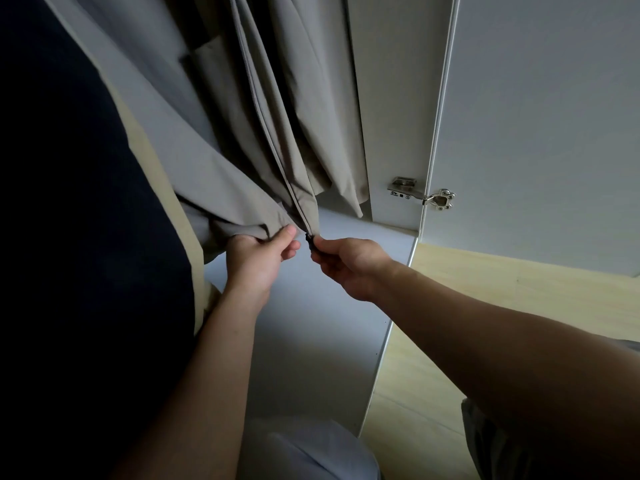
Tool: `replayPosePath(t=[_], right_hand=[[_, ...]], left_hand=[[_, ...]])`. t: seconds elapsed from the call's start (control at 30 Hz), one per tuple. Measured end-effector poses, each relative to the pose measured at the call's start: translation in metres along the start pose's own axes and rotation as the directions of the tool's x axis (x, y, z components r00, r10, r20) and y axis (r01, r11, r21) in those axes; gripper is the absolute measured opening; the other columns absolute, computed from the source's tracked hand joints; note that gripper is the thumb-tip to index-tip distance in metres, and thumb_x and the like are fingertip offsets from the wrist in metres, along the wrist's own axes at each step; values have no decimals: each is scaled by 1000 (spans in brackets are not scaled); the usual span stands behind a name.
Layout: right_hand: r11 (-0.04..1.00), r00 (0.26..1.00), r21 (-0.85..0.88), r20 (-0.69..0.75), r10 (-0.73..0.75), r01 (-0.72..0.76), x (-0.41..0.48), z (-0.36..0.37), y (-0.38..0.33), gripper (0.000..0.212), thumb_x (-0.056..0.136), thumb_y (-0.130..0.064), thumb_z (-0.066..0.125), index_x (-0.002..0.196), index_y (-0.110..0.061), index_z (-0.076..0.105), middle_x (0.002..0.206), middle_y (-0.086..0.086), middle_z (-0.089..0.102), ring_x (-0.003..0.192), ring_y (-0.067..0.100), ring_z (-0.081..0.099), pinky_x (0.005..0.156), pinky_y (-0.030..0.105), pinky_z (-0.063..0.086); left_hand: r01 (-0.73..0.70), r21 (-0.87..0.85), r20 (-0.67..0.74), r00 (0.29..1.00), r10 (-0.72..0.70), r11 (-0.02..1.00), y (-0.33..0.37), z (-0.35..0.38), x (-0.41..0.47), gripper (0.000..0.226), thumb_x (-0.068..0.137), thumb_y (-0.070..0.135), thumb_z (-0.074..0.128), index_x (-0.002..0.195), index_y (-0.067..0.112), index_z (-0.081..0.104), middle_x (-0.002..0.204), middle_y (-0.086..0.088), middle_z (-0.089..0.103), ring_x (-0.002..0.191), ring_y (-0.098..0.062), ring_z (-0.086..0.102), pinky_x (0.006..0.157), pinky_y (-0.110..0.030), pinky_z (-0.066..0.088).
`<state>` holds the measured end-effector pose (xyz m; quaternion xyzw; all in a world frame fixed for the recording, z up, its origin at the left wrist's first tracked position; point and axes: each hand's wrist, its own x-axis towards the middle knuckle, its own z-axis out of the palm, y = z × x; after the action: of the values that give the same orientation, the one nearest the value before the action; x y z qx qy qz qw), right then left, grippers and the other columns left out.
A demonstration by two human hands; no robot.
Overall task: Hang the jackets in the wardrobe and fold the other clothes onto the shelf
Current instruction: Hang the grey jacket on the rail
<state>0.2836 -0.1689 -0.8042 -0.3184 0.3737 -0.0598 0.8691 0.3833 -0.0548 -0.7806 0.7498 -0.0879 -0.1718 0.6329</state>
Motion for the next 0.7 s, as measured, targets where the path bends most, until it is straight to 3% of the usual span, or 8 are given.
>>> replayPosePath(t=[0.43, 0.7], right_hand=[[998, 998, 60, 46, -40, 37, -5, 10, 0, 13, 86, -8, 78, 97, -4, 73, 85, 7, 72, 72, 13, 70, 70, 23, 53], [995, 995, 43, -39, -92, 94, -4, 14, 1, 19, 82, -5, 81, 99, 2, 74, 79, 8, 75, 67, 14, 70, 65, 23, 54]], left_hand=[[-45, 124, -15, 999, 47, 991, 1, 1, -3, 14, 90, 15, 75, 76, 16, 73, 70, 5, 76, 72, -14, 75, 86, -37, 60], [-83, 280, 20, 997, 81, 956, 7, 2, -8, 11, 86, 15, 79, 85, 5, 74, 71, 3, 76, 69, -12, 75, 72, -29, 59]])
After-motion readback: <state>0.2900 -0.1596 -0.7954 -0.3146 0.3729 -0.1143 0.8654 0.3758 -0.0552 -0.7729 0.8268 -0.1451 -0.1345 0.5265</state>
